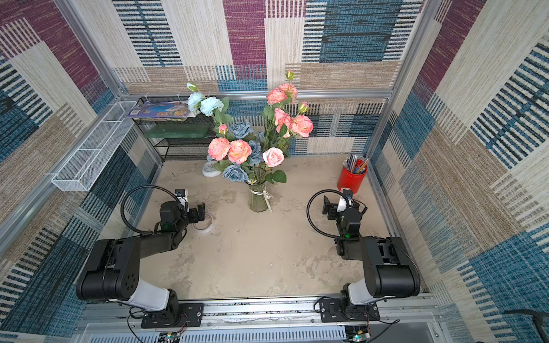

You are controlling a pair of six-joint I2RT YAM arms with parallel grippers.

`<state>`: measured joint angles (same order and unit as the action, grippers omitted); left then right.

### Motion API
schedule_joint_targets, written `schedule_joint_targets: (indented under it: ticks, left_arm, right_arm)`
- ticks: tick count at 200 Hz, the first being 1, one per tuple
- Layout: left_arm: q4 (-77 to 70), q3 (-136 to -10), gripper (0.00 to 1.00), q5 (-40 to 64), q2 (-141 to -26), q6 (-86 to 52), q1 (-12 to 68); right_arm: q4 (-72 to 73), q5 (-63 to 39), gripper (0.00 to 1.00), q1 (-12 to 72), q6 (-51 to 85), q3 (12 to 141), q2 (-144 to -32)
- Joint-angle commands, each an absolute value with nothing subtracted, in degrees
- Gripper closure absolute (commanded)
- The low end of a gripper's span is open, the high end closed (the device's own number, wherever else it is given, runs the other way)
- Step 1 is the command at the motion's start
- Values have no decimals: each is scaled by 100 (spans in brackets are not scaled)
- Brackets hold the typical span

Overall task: Pick out pink flowers from the vase
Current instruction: Pick up the flower from the vase.

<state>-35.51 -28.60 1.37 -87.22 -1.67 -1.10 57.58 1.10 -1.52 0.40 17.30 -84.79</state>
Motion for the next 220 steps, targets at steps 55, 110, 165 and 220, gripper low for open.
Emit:
schedule_joint_targets:
  ticks: [55,110,165,220]
  left_arm:
    - [-3604,-2848,0,71,-8698,70,-115]
    - [-2175,-3415,3,-236,-8131,7,-70]
    - [-815,-3827,0,-669,-6751,-534,606]
    - [-499,-3148,3,-1541,-5204,-2086,2358]
  right_arm:
    - [5836,1,4,-202,108,1787,-8486]
    - [5049,830,4,-204,459,2157,-8280]
    - [2402,670,4,100,1090,3624,-7819]
    - [1767,953,4,1844,1239,3611,-7019]
